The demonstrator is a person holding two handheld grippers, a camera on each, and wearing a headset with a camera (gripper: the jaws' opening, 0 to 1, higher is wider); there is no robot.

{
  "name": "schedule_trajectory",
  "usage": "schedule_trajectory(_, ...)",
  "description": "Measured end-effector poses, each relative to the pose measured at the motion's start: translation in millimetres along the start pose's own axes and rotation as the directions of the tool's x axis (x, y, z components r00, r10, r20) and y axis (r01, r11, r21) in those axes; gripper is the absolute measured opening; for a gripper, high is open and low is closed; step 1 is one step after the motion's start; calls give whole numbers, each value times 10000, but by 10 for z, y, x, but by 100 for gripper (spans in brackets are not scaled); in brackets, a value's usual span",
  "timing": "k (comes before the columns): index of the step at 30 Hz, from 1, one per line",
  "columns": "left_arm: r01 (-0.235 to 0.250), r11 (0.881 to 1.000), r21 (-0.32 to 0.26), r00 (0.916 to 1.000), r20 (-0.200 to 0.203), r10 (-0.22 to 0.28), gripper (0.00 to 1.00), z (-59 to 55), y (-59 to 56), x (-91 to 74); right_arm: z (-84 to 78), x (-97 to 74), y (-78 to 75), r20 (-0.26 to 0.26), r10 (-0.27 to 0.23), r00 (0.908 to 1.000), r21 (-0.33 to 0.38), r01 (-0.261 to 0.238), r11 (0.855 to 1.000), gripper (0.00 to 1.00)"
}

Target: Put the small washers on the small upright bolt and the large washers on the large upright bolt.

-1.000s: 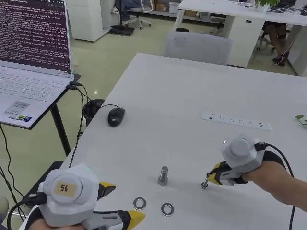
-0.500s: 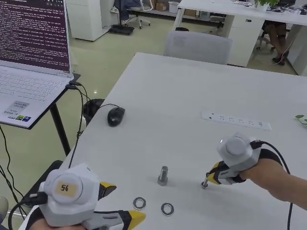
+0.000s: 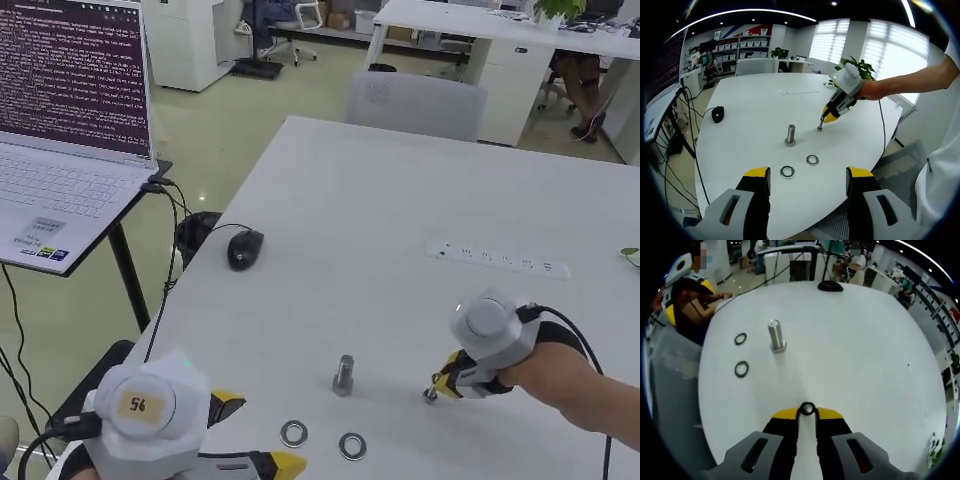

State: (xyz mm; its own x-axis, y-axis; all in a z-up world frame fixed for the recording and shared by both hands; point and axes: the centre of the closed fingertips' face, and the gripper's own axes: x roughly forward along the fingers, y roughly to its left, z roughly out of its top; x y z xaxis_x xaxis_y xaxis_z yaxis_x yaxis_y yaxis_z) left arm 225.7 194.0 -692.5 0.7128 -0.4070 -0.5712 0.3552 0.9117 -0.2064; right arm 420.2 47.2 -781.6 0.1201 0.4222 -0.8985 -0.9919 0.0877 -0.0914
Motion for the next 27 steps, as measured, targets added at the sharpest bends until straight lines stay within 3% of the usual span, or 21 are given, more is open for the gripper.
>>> schedule_trajectory(15, -87, 9999, -53, 10000, -30, 87, 60, -32, 32, -27, -148, 253, -17, -612, -158, 9980, 560, 192, 9982, 13)
schedule_trajectory(21, -173, 9998, -119, 9998, -68, 172, 60, -67, 51, -47, -180, 262, 8, -611, -198, 9979, 729, 243, 9970, 13)
schedule_trajectory(27, -187, 9998, -119, 9998, -20, 187, 60, -53, 52, -40, -374, 226, 96, -815, -94, 9966, 940, 171, 9954, 14)
